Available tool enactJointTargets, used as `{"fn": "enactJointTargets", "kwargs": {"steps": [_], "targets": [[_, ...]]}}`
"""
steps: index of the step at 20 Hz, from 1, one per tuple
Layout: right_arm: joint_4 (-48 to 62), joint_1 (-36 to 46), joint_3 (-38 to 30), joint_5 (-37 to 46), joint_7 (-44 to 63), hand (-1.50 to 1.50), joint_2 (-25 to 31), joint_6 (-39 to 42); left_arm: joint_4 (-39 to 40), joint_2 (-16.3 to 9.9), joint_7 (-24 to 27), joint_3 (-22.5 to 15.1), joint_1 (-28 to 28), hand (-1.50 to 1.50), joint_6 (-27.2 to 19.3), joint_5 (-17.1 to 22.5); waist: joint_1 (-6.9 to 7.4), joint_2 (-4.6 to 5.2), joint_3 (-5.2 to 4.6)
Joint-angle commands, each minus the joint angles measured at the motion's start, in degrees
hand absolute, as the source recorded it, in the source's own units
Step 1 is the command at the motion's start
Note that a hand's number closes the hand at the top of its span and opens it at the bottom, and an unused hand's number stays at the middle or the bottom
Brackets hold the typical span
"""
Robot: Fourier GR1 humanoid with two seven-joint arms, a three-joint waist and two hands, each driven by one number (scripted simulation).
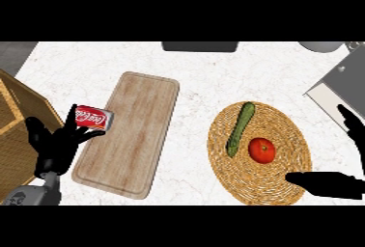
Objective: Pick the tomato from the placemat and place it in the tiered shelf
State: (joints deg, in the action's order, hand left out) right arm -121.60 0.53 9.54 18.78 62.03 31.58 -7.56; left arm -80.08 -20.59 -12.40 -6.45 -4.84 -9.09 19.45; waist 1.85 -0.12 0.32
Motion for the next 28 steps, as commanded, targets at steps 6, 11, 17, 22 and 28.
{"fn": "enactJointTargets", "kwargs": {"steps": [6,11,17,22,28], "targets": [[7.64,11.29,6.29,3.17,14.61,-1.5,-4.25,6.41,2.68,1.58,-2.43,-1.79,1.41,0.0,0.6,-1.29,-1.16,0.26,-0.44],[12.9,12.0,9.65,9.23,15.65,-1.5,-9.36,4.34,4.16,1.5,-1.45,0.12,1.19,0.0,0.4,-1.44,-1.62,0.22,-0.42],[13.41,9.45,10.6,14.05,16.57,-1.5,-11.2,6.29,0.05,1.23,-0.85,0.25,6.09,0.0,1.25,-1.49,-1.66,-0.04,-0.39],[19.25,11.95,8.57,15.58,13.93,-1.5,-14.83,7.24,2.9,1.1,-2.84,1.64,2.42,0.0,1.97,-1.21,-1.77,0.17,-0.36],[21.97,11.62,10.13,22.93,14.04,-1.5,-19.69,6.25,4.79,1.46,-2.77,1.8,0.15,0.0,3.21,-2.11,-2.08,0.18,-0.37]]}}
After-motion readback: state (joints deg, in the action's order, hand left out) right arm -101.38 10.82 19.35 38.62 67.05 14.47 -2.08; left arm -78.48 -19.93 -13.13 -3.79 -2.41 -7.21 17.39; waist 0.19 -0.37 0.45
